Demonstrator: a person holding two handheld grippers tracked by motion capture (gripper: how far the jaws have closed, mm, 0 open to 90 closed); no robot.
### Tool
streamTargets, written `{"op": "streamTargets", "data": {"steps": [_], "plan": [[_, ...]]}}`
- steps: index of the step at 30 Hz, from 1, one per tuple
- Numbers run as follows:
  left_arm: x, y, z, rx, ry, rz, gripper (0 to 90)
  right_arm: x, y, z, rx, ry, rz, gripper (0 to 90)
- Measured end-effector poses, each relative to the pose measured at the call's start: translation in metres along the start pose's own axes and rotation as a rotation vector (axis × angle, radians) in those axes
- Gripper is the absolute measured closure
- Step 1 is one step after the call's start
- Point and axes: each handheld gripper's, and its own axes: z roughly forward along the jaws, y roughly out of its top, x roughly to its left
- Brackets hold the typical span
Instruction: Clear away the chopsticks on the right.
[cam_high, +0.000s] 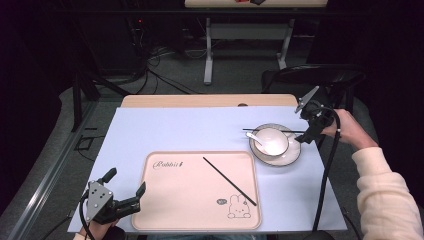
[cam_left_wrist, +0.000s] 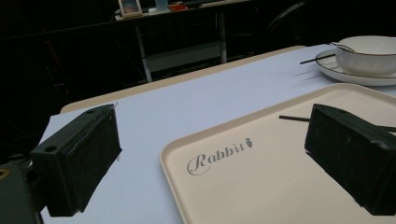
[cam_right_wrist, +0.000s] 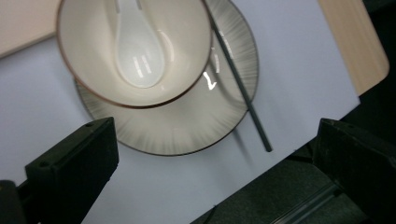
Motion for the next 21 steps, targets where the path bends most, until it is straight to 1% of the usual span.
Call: {"op": "streamTargets", "data": {"steps": [1,2,3,4,5,6,7,8,10,11,13,14,16,17,18,19,20,21], "plan": [[0.000,0.000,0.000,0.000,0.000,0.001,3.2,-0.002,0.001,0.002,0.007,-0.003,0.000,0.0],[0.000,0.000,0.000,0.000,0.000,0.001,3.1,-0.004,0.003,0.003,0.017,0.009,-0.001,0.0],[0.000,0.000,0.000,0.000,0.000,0.001,3.1,-0.004,0.003,0.003,0.017,0.009,-0.001,0.0],[0.000,0.000,0.000,-0.001,0.001,-0.001,3.1,-0.009,0.005,0.006,0.009,0.006,-0.011,0.0],[0.000,0.000,0.000,-0.001,0.001,0.000,3.1,-0.016,0.008,0.009,-0.001,0.015,-0.017,0.0],[0.000,0.000,0.000,-0.001,0.001,0.000,3.1,-0.018,0.009,0.011,-0.009,0.011,-0.017,0.0],[0.000,0.000,0.000,-0.001,0.001,-0.001,3.1,-0.019,0.011,0.014,0.005,0.004,-0.036,0.0],[0.000,0.000,0.000,-0.002,0.000,-0.001,3.1,-0.020,0.012,0.018,0.016,0.001,-0.035,0.0],[0.000,0.000,0.000,-0.005,0.002,-0.005,3.1,-0.022,0.015,0.028,0.036,0.001,-0.048,0.0],[0.000,0.000,0.000,-0.004,0.002,-0.005,3.1,-0.022,0.015,0.030,0.034,-0.002,-0.035,0.0],[0.000,0.000,0.000,-0.005,0.001,-0.005,3.1,-0.024,0.016,0.034,0.032,-0.006,-0.035,0.0],[0.000,0.000,0.000,-0.002,-0.001,-0.001,3.1,-0.026,0.018,0.039,0.049,-0.016,-0.043,0.4],[0.000,0.000,0.000,-0.004,0.000,-0.002,3.1,-0.027,0.019,0.045,0.041,-0.035,-0.057,4.3],[0.000,0.000,0.000,-0.004,0.001,-0.004,3.1,-0.028,0.019,0.048,0.034,-0.037,-0.065,8.0],[0.000,0.000,0.000,-0.003,0.000,-0.003,3.1,-0.029,0.021,0.050,0.048,-0.063,-0.070,14.6],[0.000,0.000,0.000,-0.002,0.000,0.000,3.1,-0.029,0.022,0.053,0.051,-0.081,-0.069,14.7],[0.000,0.000,0.000,-0.003,-0.001,-0.002,3.1,-0.030,0.023,0.057,0.055,-0.073,-0.070,16.2],[0.000,0.000,0.000,-0.004,0.000,-0.004,3.1,-0.029,0.023,0.061,0.075,-0.075,-0.066,21.2]]}}
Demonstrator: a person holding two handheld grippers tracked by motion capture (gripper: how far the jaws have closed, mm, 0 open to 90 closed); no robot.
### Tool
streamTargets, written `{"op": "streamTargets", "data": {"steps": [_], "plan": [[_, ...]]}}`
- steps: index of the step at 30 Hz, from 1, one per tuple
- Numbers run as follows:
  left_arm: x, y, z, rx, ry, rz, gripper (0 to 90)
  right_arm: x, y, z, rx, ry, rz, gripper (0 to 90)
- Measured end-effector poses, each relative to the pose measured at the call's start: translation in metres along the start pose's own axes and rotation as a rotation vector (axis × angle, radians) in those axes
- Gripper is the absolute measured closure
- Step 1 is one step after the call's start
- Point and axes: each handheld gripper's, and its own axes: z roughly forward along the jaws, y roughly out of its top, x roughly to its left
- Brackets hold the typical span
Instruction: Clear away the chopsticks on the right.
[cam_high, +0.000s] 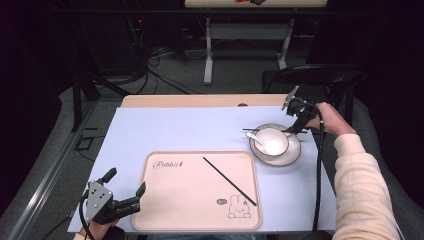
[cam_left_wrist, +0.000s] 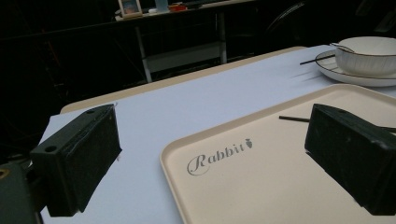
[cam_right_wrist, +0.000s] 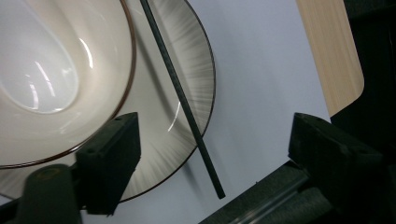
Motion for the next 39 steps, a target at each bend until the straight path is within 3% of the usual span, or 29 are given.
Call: {"op": "streamTargets", "data": {"steps": [5,11,14,24,39], "plan": [[0.000,0.000,0.000,0.001,-0.001,0.001,3.1,-0.004,0.003,0.019,0.035,0.005,-0.018,38.5],[0.001,0.000,-0.001,-0.003,0.001,-0.002,3.0,-0.002,0.006,0.035,0.017,0.013,-0.035,54.5],[0.001,0.000,-0.001,-0.004,0.000,-0.004,3.0,-0.002,0.006,0.041,0.028,0.039,-0.035,59.5],[0.001,0.000,-0.001,-0.001,0.001,-0.002,3.0,0.002,0.008,0.052,0.089,0.106,-0.059,73.6],[0.000,0.000,-0.001,0.000,-0.001,-0.001,3.0,0.001,0.002,0.055,0.100,0.131,0.008,84.6]]}}
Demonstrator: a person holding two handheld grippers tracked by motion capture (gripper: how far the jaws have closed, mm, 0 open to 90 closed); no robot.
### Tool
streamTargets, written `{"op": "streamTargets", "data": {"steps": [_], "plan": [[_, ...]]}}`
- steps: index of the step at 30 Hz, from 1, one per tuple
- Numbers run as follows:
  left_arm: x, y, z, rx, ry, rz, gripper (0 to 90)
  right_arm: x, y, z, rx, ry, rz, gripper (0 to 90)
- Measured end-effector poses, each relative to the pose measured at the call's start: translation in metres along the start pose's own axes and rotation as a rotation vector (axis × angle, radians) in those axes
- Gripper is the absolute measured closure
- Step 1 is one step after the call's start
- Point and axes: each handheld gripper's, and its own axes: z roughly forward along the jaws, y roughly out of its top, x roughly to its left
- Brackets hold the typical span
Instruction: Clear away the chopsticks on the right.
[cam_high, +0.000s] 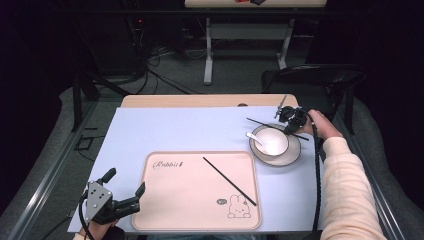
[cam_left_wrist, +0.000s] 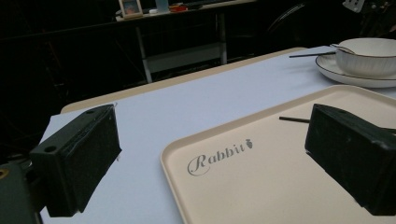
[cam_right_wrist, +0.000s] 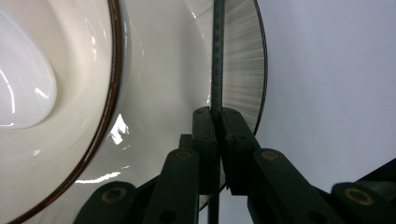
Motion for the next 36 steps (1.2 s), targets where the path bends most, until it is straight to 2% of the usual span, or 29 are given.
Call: {"op": "streamTargets", "data": {"steps": [4,10,15,18,20,24,25,26,27,28,30,33,34,36], "plan": [[0.000,0.000,0.000,0.000,0.000,0.001,3.0,0.000,-0.001,-0.001,0.003,0.005,0.043,85.0],[0.000,0.000,0.000,0.002,0.000,0.001,3.0,0.004,0.000,-0.017,-0.017,-0.002,0.118,85.0],[-0.001,0.000,0.000,-0.001,0.000,0.000,3.0,0.010,0.000,-0.039,-0.017,-0.038,0.164,85.0],[0.000,0.000,0.000,0.001,0.000,0.002,3.0,0.015,0.002,-0.052,-0.029,-0.076,0.165,85.1],[-0.001,0.000,0.001,0.002,-0.001,0.006,3.0,0.020,0.003,-0.060,-0.027,-0.082,0.212,85.1],[-0.001,0.000,0.000,-0.001,0.001,0.000,3.0,0.028,0.004,-0.072,-0.028,-0.096,0.242,85.1],[-0.001,0.000,0.000,-0.001,0.001,0.001,3.1,0.031,0.005,-0.076,-0.022,-0.088,0.266,85.1],[-0.001,0.000,0.000,0.001,0.000,0.005,3.1,0.032,0.005,-0.079,-0.038,-0.093,0.260,85.1],[-0.001,0.000,0.001,0.001,-0.001,0.006,3.1,0.037,0.007,-0.084,-0.028,-0.095,0.305,85.1],[-0.001,0.000,0.000,0.002,-0.001,0.007,3.1,0.038,0.008,-0.088,-0.032,-0.089,0.292,85.1],[-0.001,0.000,0.000,0.001,0.000,0.004,3.1,0.045,0.010,-0.094,-0.042,-0.089,0.328,85.1],[-0.001,0.000,0.000,0.000,-0.001,0.004,3.1,0.050,0.012,-0.102,-0.052,-0.074,0.341,85.1],[-0.001,0.000,0.000,0.000,0.000,0.004,3.1,0.056,0.015,-0.108,-0.047,-0.095,0.383,85.0],[-0.001,0.000,0.000,0.000,-0.001,0.005,3.1,0.061,0.016,-0.116,-0.066,-0.091,0.389,85.0]]}}
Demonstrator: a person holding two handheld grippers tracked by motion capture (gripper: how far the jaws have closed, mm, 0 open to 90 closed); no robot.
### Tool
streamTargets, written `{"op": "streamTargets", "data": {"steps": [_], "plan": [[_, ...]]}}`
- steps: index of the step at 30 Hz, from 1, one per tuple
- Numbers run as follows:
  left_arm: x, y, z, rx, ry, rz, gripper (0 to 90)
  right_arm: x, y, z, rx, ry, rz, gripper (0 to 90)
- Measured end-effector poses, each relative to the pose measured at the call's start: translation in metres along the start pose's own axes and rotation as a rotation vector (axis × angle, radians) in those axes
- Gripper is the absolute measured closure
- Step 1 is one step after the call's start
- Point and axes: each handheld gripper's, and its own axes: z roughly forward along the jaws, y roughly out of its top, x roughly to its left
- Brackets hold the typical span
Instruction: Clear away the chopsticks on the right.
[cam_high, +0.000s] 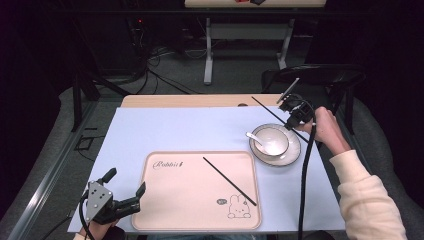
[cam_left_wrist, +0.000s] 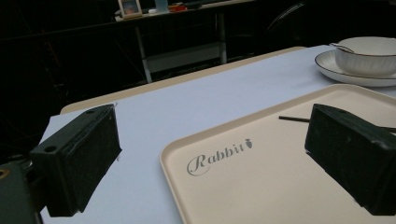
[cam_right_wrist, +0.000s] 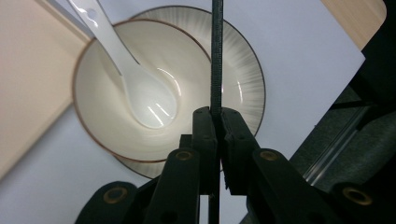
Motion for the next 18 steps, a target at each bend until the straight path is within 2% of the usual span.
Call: {"op": "streamTargets", "data": {"steps": [2,4,8,14,15,18], "plan": [[0.000,0.000,0.000,-0.001,0.000,0.000,3.1,0.007,-0.001,-0.007,0.007,-0.021,0.013,85.0],[0.000,0.000,0.000,0.000,0.000,0.000,3.1,0.015,-0.002,-0.014,-0.004,-0.002,0.039,85.1],[0.000,0.000,0.000,0.000,0.000,0.004,3.1,0.032,-0.005,-0.022,-0.032,0.009,0.028,85.1],[0.000,0.000,0.000,-0.003,-0.001,0.003,3.1,0.060,-0.006,-0.023,-0.033,0.038,-0.005,84.9],[0.000,0.000,0.000,-0.003,-0.001,0.001,3.1,0.063,-0.007,-0.022,-0.030,0.057,-0.007,84.9],[0.000,0.000,0.000,-0.001,-0.002,0.006,3.1,0.072,-0.009,-0.018,-0.036,0.085,0.007,84.9]]}}
